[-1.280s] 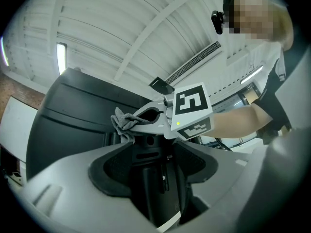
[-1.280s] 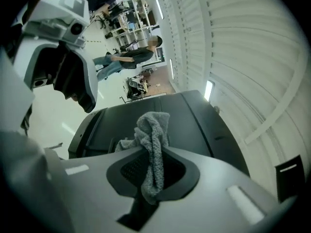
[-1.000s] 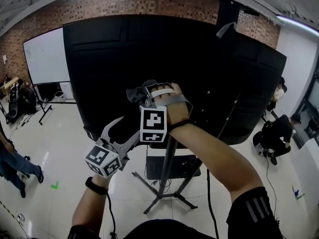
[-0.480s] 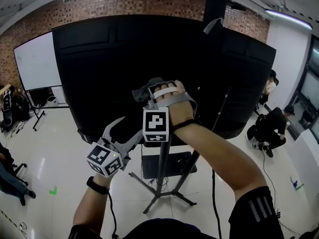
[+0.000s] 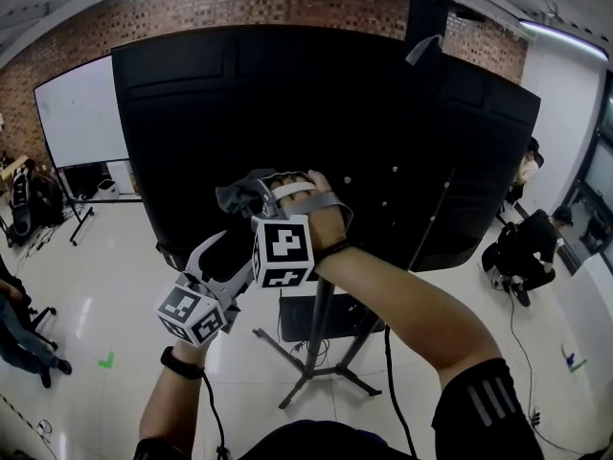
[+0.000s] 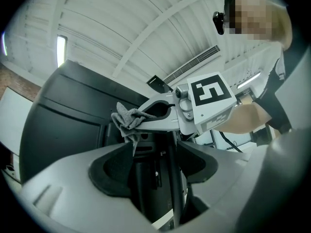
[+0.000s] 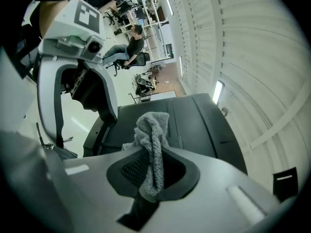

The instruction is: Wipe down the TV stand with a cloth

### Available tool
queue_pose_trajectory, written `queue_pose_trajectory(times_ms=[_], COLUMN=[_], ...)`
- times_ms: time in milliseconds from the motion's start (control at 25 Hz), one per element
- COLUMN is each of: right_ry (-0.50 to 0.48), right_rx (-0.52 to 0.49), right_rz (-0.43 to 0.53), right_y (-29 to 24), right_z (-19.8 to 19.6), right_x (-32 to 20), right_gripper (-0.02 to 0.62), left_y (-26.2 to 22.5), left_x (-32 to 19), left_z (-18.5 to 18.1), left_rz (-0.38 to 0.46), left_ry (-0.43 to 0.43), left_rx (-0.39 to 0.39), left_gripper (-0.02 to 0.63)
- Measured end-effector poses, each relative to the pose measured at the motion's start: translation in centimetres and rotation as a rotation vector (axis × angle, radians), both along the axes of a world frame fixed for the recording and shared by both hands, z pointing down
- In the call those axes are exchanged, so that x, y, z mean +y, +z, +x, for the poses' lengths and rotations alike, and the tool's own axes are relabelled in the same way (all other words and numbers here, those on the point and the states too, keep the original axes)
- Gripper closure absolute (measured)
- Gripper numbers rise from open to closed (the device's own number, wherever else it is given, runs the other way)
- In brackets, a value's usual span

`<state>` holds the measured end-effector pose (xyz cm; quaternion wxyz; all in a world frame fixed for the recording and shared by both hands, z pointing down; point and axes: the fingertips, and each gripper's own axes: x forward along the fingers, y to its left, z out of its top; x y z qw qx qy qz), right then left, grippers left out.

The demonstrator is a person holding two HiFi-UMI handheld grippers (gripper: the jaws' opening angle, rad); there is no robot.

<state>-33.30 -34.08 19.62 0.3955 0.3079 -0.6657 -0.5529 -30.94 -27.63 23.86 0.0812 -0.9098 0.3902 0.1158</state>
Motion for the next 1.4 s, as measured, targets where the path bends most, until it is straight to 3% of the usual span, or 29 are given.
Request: queue_pose_trajectory(times_ms=[280,520,1080,1400], right_ry=[0.01,0.033,0.193,0.252], right_rx=[0.083,0.161,0.228,0.263], right_rz=[0.009,0.045,0.047,0.074], right_y=[3.3,4.5,4.8,4.7], right_z=[-3.7,-4.0,5.0,8.2], right_x=[-3.1,-4.2,-4.6,-4.5], right_gripper=[0.563,0.564,0.565,0.566], left_y=[1.8,2.9,2.9,3.2], left_x=[0.1,-0.2,-1.0,-1.0], left_z=[-3.5,-4.2,1.7,3.9], left_rz=[-0.038,-0.065,-0.062,-0.073], left_ry=[-0.069,-0.08,0.028,0.056], left_rx=[0.01,0.009,-0.012,-0.028], left_gripper=[0.298,0.298,0.298,0.298])
